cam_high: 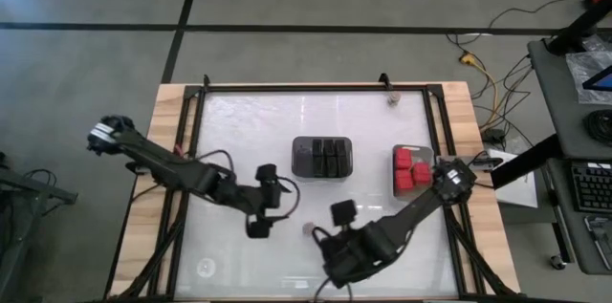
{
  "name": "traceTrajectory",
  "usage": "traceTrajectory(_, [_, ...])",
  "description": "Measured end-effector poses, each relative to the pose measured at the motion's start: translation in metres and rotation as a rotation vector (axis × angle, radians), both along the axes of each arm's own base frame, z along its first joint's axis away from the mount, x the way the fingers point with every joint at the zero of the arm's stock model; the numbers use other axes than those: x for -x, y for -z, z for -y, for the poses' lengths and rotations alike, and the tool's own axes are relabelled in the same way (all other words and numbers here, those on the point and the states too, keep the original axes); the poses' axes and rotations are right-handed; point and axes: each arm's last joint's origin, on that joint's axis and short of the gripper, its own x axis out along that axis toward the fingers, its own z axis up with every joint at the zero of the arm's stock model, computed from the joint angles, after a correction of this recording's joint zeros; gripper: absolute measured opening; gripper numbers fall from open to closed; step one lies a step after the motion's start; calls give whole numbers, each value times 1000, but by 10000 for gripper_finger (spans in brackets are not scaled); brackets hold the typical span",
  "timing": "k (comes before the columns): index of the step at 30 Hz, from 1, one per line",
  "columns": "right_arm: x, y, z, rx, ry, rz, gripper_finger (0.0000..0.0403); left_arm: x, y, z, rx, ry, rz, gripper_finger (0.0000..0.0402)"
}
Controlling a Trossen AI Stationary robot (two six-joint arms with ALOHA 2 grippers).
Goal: Sort spices by type
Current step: Put the brown spice bottle into the transparent bin
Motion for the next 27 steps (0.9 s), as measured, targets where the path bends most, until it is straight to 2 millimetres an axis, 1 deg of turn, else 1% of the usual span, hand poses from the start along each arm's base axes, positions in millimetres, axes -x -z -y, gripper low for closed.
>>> traceTrajectory(3, [14, -5, 9, 24, 77, -5, 311, -13, 16, 5, 13, 8, -24, 309])
traceTrajectory(6, [28, -10, 20, 33, 119, 33, 330, -24, 34, 10, 30, -9, -54, 309])
traceTrajectory(9, [39, -8, 29, 12, 138, 91, 353, -33, 49, 13, 46, -18, -73, 309])
traceTrajectory(11, [47, -5, 37, -15, 144, 122, 366, -39, 55, 16, 38, -18, -93, 309])
traceTrajectory(13, [55, -3, 45, -46, 159, 161, 371, -47, 58, 19, 40, -6, -108, 309])
traceTrajectory(15, [63, 0, 52, -79, 176, 202, 373, -55, 59, 24, 92, 55, -129, 309])
traceTrajectory(17, [68, 5, 55, -119, 179, 256, 373, -64, 63, 28, 154, 123, -165, 309])
traceTrajectory(18, [70, 7, 56, -142, 178, 284, 373, -68, 64, 31, 157, 138, -178, 309])
traceTrajectory(20, [74, 11, 57, -188, 176, 340, 373, -75, 68, 34, 129, 164, -214, 309])
traceTrajectory(22, [78, 15, 58, -213, 173, 368, 373, -84, 68, 35, 109, 169, -237, 309])
traceTrajectory(27, [83, 30, 59, -213, 184, 359, 374, -99, 72, 35, 46, 145, -358, 309])
